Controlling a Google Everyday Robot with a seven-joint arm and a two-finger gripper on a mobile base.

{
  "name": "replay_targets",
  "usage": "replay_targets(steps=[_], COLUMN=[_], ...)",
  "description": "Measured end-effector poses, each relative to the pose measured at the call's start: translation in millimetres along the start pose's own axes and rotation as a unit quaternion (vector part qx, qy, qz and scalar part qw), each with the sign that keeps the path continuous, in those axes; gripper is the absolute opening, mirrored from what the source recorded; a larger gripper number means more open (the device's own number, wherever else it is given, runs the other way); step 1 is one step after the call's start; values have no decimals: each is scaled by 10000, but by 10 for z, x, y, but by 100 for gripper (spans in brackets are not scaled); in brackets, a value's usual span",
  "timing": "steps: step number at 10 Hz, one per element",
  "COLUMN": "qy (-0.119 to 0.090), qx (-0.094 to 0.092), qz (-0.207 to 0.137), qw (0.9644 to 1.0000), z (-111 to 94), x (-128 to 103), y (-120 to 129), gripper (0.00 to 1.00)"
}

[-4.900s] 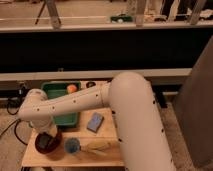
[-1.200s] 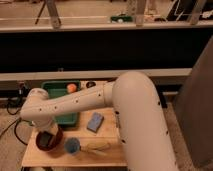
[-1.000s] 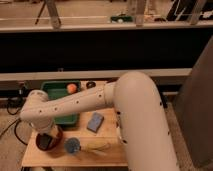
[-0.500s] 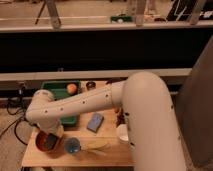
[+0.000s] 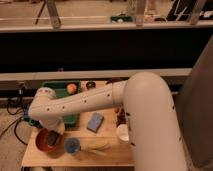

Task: Wipe red bowl with eraser

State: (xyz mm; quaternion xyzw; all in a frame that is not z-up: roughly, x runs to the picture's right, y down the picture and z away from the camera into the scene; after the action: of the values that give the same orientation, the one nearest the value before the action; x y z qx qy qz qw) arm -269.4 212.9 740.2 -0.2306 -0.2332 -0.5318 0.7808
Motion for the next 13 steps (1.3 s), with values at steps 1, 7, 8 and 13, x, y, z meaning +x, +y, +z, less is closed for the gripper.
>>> replay_targets(steps=[1, 7, 8, 13], qy=[-3, -273, -408, -657], qx=[35, 149, 191, 51], qz=[-82, -533, -604, -561], qw=[10000, 9981, 9972, 9962], z=[17, 33, -10, 24], x=[-13, -175, -240, -337], y=[-99, -318, -296, -98], gripper=[0, 0, 0, 0])
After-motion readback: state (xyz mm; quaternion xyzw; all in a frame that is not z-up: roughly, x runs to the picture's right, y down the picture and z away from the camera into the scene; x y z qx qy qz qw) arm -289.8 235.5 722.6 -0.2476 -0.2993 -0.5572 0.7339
